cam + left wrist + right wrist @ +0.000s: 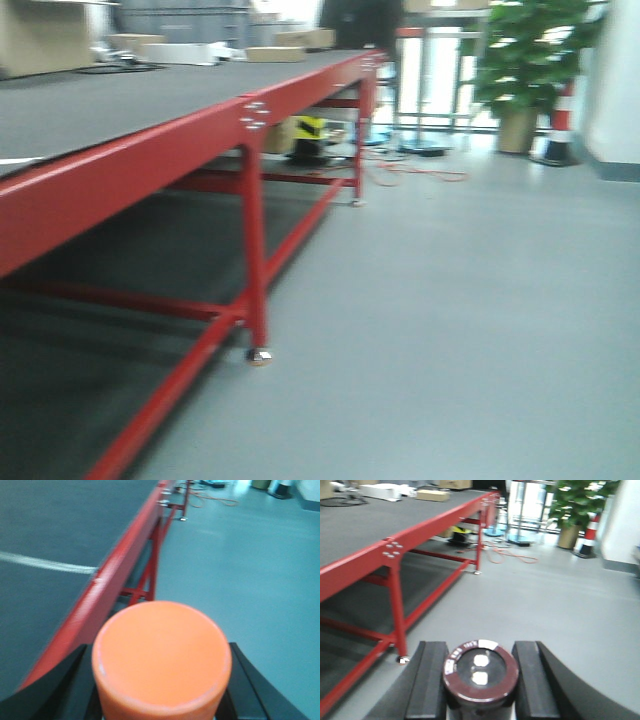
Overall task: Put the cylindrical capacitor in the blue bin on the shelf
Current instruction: 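Drive to the shelf of blue bins holding both cylinders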
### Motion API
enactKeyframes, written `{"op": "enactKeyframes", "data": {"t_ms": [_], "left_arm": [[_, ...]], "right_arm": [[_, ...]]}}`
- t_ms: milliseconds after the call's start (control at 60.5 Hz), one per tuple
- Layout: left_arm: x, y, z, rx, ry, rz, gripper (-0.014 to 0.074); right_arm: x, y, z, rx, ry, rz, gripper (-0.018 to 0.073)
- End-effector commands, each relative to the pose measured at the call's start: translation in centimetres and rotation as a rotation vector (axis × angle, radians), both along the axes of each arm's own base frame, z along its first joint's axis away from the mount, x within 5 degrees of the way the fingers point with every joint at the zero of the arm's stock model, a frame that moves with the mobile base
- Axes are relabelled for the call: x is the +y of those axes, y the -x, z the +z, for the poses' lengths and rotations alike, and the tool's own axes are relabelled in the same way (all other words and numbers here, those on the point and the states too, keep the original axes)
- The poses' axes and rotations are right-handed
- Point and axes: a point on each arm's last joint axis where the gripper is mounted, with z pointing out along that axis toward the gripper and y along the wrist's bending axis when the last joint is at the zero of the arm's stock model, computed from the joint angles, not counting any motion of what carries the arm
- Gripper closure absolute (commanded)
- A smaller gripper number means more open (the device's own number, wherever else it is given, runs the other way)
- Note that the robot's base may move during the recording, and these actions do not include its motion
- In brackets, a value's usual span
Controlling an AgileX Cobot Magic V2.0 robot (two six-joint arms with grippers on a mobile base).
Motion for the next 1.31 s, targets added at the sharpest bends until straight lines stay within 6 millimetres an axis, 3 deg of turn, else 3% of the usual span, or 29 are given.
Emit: {"op": "enactKeyframes", "data": {"t_ms": [0,1290], "left_arm": [[-0.09,0.05,0.30,-0.026,0.006,-0.008,0.0707],[-0.09,0.05,0.30,-0.026,0.006,-0.008,0.0707]], "right_arm": [[-0.06,0.21,0.64,-0.044,0.007,-0.003,0.0708],[-0.06,0.21,0.64,-0.044,0.007,-0.003,0.0708]]}}
